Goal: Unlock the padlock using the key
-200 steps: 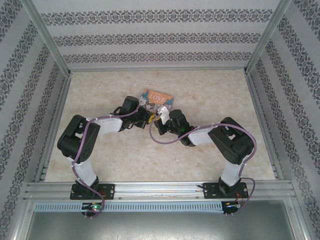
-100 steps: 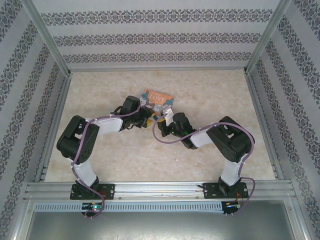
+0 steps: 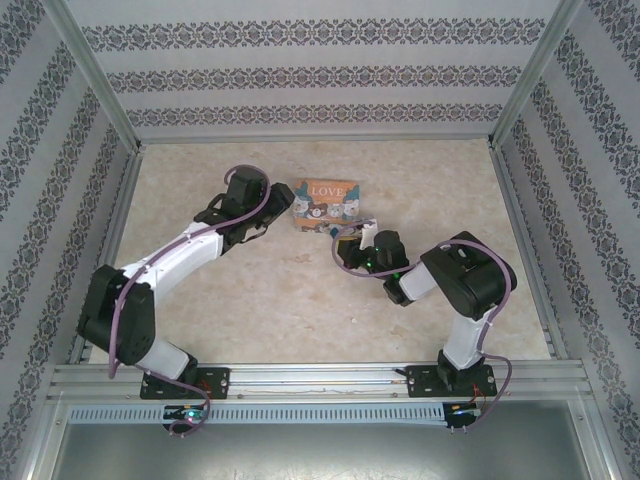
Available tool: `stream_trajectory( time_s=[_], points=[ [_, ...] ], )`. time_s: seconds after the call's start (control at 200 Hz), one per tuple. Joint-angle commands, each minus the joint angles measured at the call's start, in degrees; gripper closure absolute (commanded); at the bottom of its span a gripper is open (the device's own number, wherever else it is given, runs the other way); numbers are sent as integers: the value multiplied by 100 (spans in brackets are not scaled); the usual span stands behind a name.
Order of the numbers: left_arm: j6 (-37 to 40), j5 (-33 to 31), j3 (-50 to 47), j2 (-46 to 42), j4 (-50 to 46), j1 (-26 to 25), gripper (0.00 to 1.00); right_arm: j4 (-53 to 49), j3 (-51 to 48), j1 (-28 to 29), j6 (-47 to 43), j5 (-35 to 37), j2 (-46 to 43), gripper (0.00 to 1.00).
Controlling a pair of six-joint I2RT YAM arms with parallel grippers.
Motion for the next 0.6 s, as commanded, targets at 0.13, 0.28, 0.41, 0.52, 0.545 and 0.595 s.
stream_trajectory(
  time_s=[0.13, 0.28, 0.41, 0.52, 0.545, 0.595],
  points=[
    [1778, -1538, -33, -755, -382, 49, 40, 720, -363, -584, 1196, -651, 26, 100],
    [2531, -1651, -691, -1355, 590, 56, 28, 959, -489, -732, 1771, -778, 115, 100],
    [3050, -1628, -1082, -1746, 1245, 54, 18, 1059, -508, -817, 2211, -788, 264, 100],
    [3474, -1543, -1015, -1802, 1220, 63, 14, 1060, -465, -865, 2552, -774, 392, 100],
    [3549, -1535, -970, -1791, 1180, 59, 13, 1060, -449, -872, 2605, -767, 412, 100],
    [3662, -1532, -925, -1782, 1126, 63, 12, 1044, -400, -892, 2713, -780, 464, 100]
  ],
)
